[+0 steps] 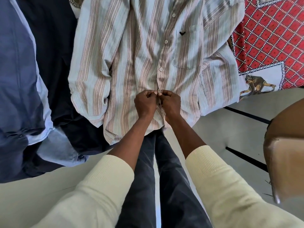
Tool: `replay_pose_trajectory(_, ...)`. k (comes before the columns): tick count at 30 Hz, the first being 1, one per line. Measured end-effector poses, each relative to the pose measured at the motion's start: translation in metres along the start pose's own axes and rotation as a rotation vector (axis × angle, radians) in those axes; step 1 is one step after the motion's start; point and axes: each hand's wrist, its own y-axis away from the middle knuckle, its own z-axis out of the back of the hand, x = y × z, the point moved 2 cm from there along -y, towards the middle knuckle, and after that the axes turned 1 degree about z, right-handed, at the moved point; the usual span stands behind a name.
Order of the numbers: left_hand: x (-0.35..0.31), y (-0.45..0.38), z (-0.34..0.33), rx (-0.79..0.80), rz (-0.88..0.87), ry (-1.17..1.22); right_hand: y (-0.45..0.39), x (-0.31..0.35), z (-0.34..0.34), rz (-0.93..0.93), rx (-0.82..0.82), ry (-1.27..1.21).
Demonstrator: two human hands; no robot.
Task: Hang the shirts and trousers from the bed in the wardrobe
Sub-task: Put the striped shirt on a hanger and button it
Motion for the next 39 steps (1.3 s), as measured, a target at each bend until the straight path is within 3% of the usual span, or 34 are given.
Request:
replay_pose_trajectory(6,0.005,-0.002,0.002,0.077,0.027,0.070,-0.002,0.000,-0.002,0.014,-0.015,0.006)
replay_pose_trajectory(14,0.006,-0.010,0.006,0.187,0.222,0.306,-0.006,0.004,0.005,-0.090,-0.032,0.003)
replay_pose_trajectory(23,-0.004,-0.022,0.008,0.273,0.474,0.388,-0.009,0.005,0.005,0.011,0.025,0.050)
replay_pose_trajectory(30,-0.005,-0.020,0.010,0.369,0.391,0.334,-0.011,-0.003,0.004,0.158,0.005,0.224)
replay_pose_trajectory(33,-0.009,-0.024,0.010,0.310,0.354,0.241,-0.012,-0.002,0.006,0.198,0.043,0.274)
replay_pose_trajectory(39,-0.006,-0.023,0.006,0.318,0.075,-0.051,-0.019,0.008,0.013,0.229,0.160,0.354)
